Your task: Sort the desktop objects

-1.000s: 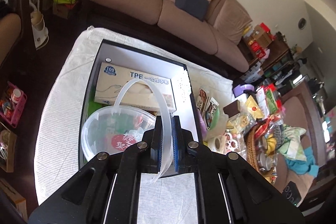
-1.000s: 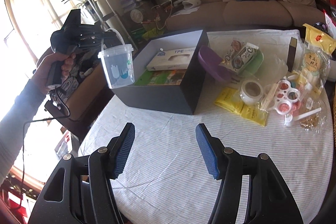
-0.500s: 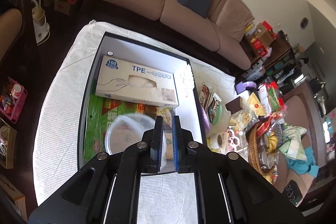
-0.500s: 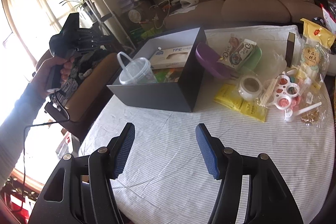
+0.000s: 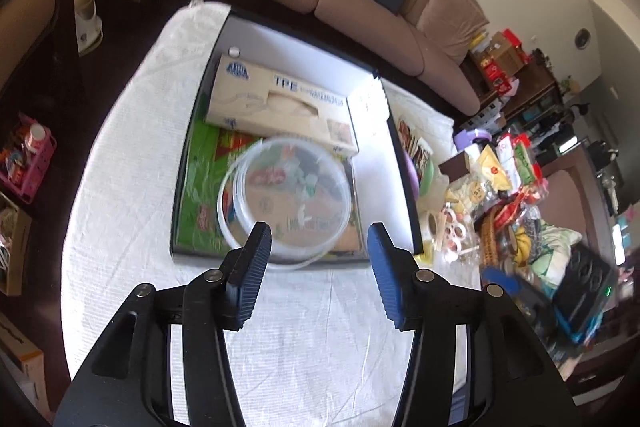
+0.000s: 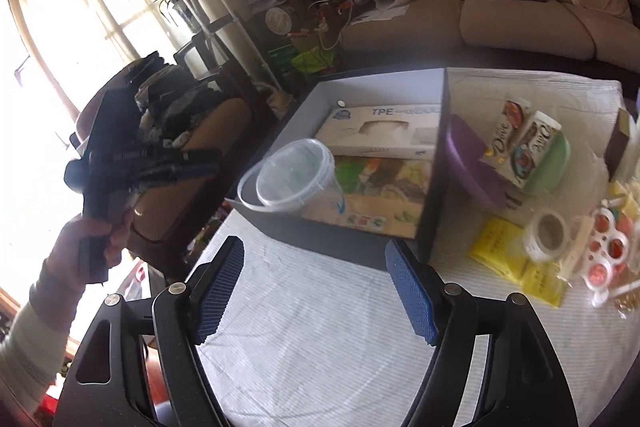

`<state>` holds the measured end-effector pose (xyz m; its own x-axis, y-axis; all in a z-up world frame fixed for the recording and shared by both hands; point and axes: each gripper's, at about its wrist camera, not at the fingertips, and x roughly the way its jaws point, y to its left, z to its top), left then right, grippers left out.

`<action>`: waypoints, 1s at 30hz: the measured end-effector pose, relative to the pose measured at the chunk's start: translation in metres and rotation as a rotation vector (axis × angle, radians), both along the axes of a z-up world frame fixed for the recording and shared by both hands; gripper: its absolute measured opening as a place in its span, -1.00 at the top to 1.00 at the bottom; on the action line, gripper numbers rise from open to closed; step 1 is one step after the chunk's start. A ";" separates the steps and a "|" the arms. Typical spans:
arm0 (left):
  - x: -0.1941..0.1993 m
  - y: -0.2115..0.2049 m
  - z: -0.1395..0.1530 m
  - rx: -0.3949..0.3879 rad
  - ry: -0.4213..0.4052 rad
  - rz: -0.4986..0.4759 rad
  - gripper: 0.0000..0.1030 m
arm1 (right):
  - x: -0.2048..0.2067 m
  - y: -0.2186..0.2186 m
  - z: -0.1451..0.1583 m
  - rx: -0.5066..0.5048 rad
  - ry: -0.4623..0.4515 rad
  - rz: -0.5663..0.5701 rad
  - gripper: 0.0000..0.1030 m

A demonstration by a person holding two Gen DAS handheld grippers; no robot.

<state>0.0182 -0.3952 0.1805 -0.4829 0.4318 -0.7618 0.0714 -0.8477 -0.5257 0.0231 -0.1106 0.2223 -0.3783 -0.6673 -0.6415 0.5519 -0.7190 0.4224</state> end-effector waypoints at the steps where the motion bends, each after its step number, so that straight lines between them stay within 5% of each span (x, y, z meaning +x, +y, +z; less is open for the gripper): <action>1: 0.001 0.001 -0.007 0.000 -0.016 -0.005 0.08 | -0.012 -0.016 -0.001 0.008 -0.010 0.003 -0.48; 5: -0.003 -0.003 -0.029 -0.016 -0.049 0.007 0.08 | -0.058 -0.075 -0.022 0.135 -0.031 -0.007 -0.48; 11: -0.024 -0.015 -0.053 -0.021 -0.088 0.026 0.12 | -0.104 -0.106 -0.075 0.204 -0.144 -0.068 -0.34; 17: -0.051 -0.024 -0.062 -0.083 -0.112 0.024 0.12 | -0.111 -0.100 -0.098 0.030 -0.310 -0.063 0.07; 23: -0.052 -0.037 -0.040 -0.052 -0.051 0.035 0.09 | -0.109 -0.114 -0.113 -0.171 -0.532 -0.051 0.28; 30: -0.040 -0.050 -0.017 -0.003 -0.005 0.034 0.09 | -0.109 -0.128 -0.108 -0.135 -0.559 -0.022 0.27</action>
